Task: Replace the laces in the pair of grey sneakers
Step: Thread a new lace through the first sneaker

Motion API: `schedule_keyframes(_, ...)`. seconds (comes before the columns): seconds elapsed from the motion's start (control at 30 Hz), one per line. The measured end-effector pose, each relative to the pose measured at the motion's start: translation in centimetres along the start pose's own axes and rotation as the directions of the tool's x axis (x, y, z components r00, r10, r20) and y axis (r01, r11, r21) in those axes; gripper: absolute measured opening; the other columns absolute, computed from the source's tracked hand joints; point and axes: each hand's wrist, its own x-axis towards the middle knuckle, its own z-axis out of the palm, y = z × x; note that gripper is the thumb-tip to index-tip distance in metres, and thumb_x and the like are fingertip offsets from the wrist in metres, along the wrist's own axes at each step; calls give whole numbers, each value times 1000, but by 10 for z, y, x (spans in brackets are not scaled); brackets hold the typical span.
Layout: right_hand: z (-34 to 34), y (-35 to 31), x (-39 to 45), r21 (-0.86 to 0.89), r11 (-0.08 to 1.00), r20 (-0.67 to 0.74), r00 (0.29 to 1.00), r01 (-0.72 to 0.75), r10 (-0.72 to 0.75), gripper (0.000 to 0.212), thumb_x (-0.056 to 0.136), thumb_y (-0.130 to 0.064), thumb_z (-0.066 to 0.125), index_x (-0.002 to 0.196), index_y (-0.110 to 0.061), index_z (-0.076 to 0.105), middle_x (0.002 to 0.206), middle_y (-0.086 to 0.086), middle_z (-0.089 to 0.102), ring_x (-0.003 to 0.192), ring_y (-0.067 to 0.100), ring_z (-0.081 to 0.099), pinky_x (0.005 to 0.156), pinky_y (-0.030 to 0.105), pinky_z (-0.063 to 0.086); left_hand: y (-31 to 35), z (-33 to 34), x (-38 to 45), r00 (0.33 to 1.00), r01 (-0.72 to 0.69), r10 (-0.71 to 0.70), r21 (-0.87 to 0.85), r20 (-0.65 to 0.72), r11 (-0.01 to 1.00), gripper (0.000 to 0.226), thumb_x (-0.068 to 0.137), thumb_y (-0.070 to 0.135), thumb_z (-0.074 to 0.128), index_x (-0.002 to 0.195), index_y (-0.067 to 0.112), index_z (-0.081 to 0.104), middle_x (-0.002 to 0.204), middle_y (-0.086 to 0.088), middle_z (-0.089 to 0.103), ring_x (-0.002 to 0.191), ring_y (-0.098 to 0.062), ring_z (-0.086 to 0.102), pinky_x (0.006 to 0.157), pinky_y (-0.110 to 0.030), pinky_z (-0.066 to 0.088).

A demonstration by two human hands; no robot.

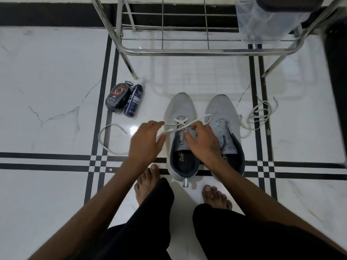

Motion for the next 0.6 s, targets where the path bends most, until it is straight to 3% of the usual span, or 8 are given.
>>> schedule_keyframes(0.1, -1, -3, 5, 48, 997, 3, 998, -61, 61, 25, 88, -52, 59, 96, -29, 52, 91, -10, 55, 82, 15, 56, 69, 31, 43, 18, 21, 16, 981, 83, -82, 1, 178, 997, 17, 96, 32, 59, 107, 22, 68, 103, 0, 71, 95, -24, 64, 72, -29, 43)
schedule_keyframes(0.2, 1, -4, 4, 112, 983, 7, 989, -147, 148, 25, 85, -45, 64, 86, -23, 53, 80, -8, 60, 74, 14, 57, 63, 30, 44, 9, 13, 22, 963, 194, -193, 15, 187, 981, 8, 91, 27, 63, 98, 25, 68, 95, 1, 72, 89, -25, 65, 67, -28, 38)
schedule_keyframes(0.27, 0, -2, 1, 132, 978, -10, 987, -160, 163, 20, 86, -38, 63, 85, -20, 56, 78, -6, 62, 73, 16, 59, 66, 32, 47, -11, -5, 14, 941, 288, -288, 24, 177, 957, 7, 87, 23, 64, 91, 27, 66, 91, 3, 71, 84, -24, 64, 69, -31, 45)
schedule_keyframes(0.33, -3, 0, 1, 138, 979, -42, 986, -153, 160, 14, 87, -30, 61, 82, -18, 56, 76, -4, 62, 73, 19, 60, 67, 34, 49, -38, -30, -4, 908, 359, -376, 121, 185, 925, 7, 86, 21, 65, 88, 28, 64, 88, 2, 71, 78, -21, 63, 70, -34, 51)
schedule_keyframes(0.43, -7, -1, 2, 120, 985, -48, 990, -123, 129, 14, 89, -25, 60, 78, -18, 54, 76, -1, 62, 72, 21, 61, 69, 38, 53, -69, -59, -28, 853, 401, -487, 358, 189, 843, 9, 85, 20, 66, 90, 28, 67, 92, 0, 69, 73, -17, 56, 65, -33, 45)
schedule_keyframes(0.5, -7, -3, 2, 75, 994, -46, 995, -81, 85, 17, 91, -25, 59, 78, -17, 53, 75, -1, 61, 69, 20, 60, 66, 37, 52, -68, -59, -27, 889, 306, -422, 457, 177, 835, 20, 87, 21, 66, 106, 25, 71, 109, -5, 67, 90, -23, 62, 74, -37, 50)
schedule_keyframes(0.6, -4, -6, 1, 21, 999, -41, 999, -25, 26, 17, 93, -24, 58, 80, -15, 53, 76, 1, 61, 69, 21, 59, 61, 34, 47, -34, -35, -6, 980, 108, -148, 267, 136, 958, 36, 89, 26, 68, 124, 18, 64, 124, -9, 62, 111, -31, 58, 89, -43, 48)
